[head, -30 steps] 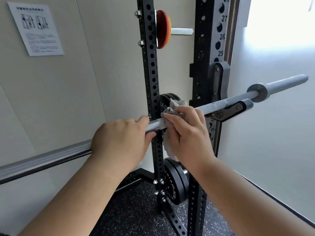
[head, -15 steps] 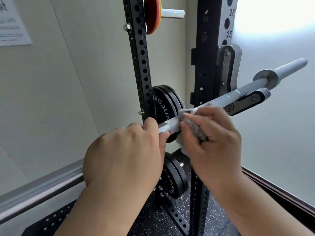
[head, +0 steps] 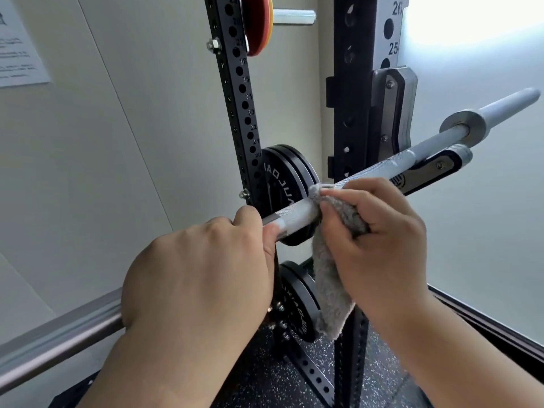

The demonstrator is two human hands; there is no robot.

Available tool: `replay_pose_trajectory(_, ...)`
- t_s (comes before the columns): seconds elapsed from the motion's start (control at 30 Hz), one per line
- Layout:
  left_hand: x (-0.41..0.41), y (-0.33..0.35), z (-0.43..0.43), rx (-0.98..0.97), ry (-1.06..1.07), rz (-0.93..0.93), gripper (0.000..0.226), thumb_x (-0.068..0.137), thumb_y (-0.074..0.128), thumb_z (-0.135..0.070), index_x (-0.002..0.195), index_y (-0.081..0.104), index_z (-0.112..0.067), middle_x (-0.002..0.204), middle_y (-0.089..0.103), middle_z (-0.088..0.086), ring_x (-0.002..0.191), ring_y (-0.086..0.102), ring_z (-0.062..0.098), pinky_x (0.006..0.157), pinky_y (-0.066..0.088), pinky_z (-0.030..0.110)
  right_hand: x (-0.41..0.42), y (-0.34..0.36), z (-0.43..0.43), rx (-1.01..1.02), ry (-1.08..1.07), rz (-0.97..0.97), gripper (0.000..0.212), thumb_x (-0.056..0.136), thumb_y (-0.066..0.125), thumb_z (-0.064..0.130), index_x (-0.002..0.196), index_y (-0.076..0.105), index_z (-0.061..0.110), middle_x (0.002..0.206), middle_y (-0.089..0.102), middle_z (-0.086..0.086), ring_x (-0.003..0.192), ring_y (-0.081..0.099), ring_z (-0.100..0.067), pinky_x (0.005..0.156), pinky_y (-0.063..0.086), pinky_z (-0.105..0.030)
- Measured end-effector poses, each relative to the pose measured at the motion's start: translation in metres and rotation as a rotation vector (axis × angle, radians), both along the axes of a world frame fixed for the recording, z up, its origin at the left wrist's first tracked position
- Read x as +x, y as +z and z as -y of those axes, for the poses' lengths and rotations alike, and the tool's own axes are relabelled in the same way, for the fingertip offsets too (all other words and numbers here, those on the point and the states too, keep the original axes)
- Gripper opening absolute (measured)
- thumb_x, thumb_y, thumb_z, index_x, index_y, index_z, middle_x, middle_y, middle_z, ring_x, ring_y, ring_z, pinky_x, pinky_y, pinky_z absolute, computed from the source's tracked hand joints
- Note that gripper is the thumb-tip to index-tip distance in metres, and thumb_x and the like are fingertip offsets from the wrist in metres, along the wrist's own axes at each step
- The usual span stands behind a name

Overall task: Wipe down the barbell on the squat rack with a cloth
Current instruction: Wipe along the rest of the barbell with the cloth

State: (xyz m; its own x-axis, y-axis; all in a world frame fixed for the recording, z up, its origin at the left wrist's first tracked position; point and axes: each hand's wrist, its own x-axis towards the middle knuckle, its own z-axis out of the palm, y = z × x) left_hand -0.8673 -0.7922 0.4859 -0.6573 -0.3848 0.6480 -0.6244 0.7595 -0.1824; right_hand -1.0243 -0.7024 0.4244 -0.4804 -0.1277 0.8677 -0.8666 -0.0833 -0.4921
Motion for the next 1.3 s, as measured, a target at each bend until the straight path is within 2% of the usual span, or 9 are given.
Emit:
replay_pose_trajectory(0.23,-0.002,0.002,-0.004,0.038,0.083,0.029,0.040,0.102,0.030,-0.043,0.069,0.040,-0.021,0.045,0.039,-0.004,0.035,0.028,0.023,0.049,0.018,0.020,0.014,-0.006,0.000,0.081,0.186,-0.045,0.016,0.085,0.083,0.008,0.101,0.081,0.006,0.100,0.067,0.000,0.090,0.064,-0.004,0.076,0.051,-0.010)
replay_pose_trajectory(0.4,-0.003,0.004,-0.004,0.050,0.164,0.077,0.048,0.101,0.022,-0.052,0.068,0.040,-0.023,0.044,0.036,-0.006,0.034,0.033,0.025,0.046,0.025,0.022,-0.015,0.005,-0.005,0.028,0.034,0.107,0.010,0.088,0.076,0.022,0.097,0.080,0.019,0.119,0.060,0.003,0.098,0.058,0.011,0.081,0.047,-0.005)
replay_pose_trajectory(0.6,-0.003,0.006,-0.001,0.032,0.130,0.109,0.061,0.094,-0.003,-0.063,0.069,0.038,-0.026,0.054,0.048,-0.004,0.049,0.049,0.020,0.048,0.035,0.030,0.000,-0.013,0.000,0.033,0.195,-0.151,0.008,0.089,0.076,0.006,0.096,0.079,0.003,0.108,0.070,-0.001,0.091,0.067,-0.005,0.080,0.055,-0.017)
replay_pose_trajectory(0.73,-0.008,0.019,0.001,0.251,0.075,0.122,0.058,0.098,0.010,-0.060,0.068,0.044,-0.022,0.058,0.053,-0.001,0.056,0.052,0.017,0.054,0.041,0.034,-0.018,-0.004,-0.003,-0.046,0.078,-0.006,0.004,0.090,0.076,0.007,0.094,0.079,0.006,0.104,0.070,0.003,0.089,0.064,-0.003,0.080,0.052,-0.013)
replay_pose_trajectory(0.83,-0.009,0.025,0.005,0.393,0.041,0.129,0.062,0.100,0.014,-0.061,0.068,0.046,-0.018,0.059,0.055,0.002,0.058,0.056,0.022,0.063,0.051,0.039,0.008,-0.010,0.006,-0.007,0.213,-0.179,0.007,0.090,0.075,0.004,0.096,0.079,0.003,0.105,0.072,-0.003,0.087,0.069,-0.013,0.075,0.057,-0.026)
replay_pose_trajectory(0.9,-0.008,0.024,0.003,0.362,0.064,0.138,0.062,0.100,0.013,-0.061,0.068,0.046,-0.019,0.061,0.056,0.001,0.061,0.056,0.022,0.066,0.052,0.040,0.005,-0.011,0.008,-0.016,0.238,-0.238,0.007,0.091,0.074,0.006,0.096,0.079,0.003,0.104,0.072,-0.004,0.083,0.069,-0.015,0.071,0.058,-0.030)
replay_pose_trajectory(1.07,-0.008,0.006,-0.012,0.018,0.179,0.067,0.058,0.104,0.003,-0.052,0.072,0.043,-0.025,0.067,0.054,-0.002,0.064,0.054,0.028,0.055,0.038,0.035,-0.016,-0.009,0.004,-0.098,0.141,0.002,0.008,0.094,0.075,0.012,0.097,0.079,0.005,0.105,0.067,0.000,0.084,0.064,-0.004,0.070,0.057,-0.025)
replay_pose_trajectory(1.17,-0.011,-0.009,-0.017,-0.065,0.190,-0.028,0.049,0.105,0.018,-0.045,0.079,0.054,-0.025,0.069,0.057,-0.002,0.061,0.055,0.032,0.054,0.025,0.032,0.006,-0.019,0.008,-0.019,0.301,-0.146,0.016,0.099,0.070,0.013,0.107,0.078,0.002,0.116,0.064,-0.007,0.077,0.070,-0.010,0.064,0.059,-0.030)
replay_pose_trajectory(1.3,-0.011,-0.024,-0.017,-0.122,0.180,-0.066,0.038,0.106,0.031,-0.037,0.087,0.059,-0.020,0.068,0.056,0.002,0.059,0.054,0.033,0.059,0.023,0.034,-0.010,-0.020,0.001,-0.020,0.163,-0.150,0.022,0.101,0.066,0.014,0.119,0.077,0.008,0.123,0.061,-0.007,0.082,0.062,-0.013,0.071,0.058,-0.032)
